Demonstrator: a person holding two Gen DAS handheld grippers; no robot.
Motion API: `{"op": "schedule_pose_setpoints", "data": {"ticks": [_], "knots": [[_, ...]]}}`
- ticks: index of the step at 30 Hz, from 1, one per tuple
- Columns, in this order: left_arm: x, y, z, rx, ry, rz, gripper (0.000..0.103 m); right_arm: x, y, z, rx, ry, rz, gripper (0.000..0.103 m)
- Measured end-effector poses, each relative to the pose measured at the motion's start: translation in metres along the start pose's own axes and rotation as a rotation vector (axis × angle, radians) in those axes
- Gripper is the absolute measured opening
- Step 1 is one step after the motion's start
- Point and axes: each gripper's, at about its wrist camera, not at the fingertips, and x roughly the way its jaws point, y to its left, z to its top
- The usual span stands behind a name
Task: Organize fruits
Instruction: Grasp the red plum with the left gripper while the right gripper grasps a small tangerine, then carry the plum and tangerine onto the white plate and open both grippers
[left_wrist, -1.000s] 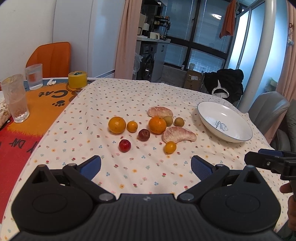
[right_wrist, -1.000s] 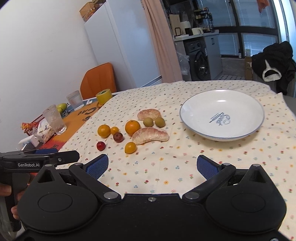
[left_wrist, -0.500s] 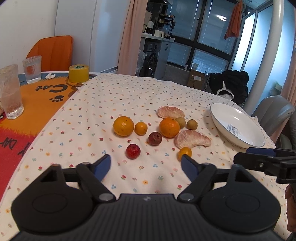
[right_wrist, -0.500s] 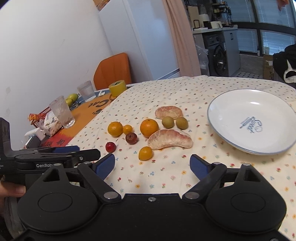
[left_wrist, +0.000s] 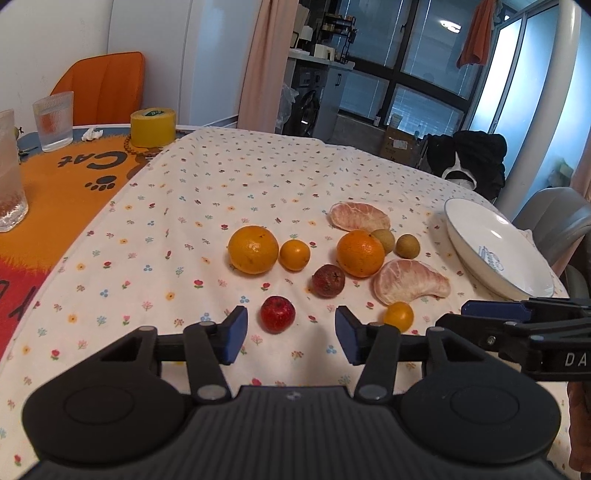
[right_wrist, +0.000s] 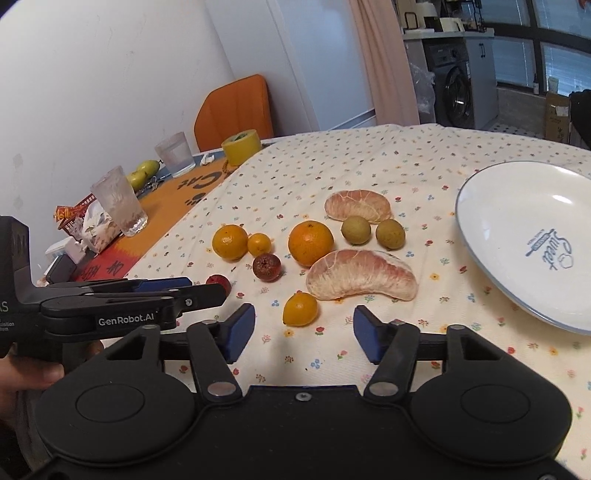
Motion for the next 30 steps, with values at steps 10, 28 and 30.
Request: {"op": "schedule_pose_setpoints", "data": {"ticks": [10,28,30], "knots": [[0.019,0.006,0.005,-0.008,0.034,-0.004,0.033,0.023,0.0,0.007,-0.005,0.044,0.012,0.047],[0.001,0.002,0.007,-0.006,-0.008,-0.001,0.021,0.028,-0.002,0.005,0.004,0.042,0.046,0.022],[-0.001,-0.002,0.007,0.001,-0.012,-0.006,0.021,0.023,-0.005,0.005,0.01,0.03,0.043,0.022]]}}
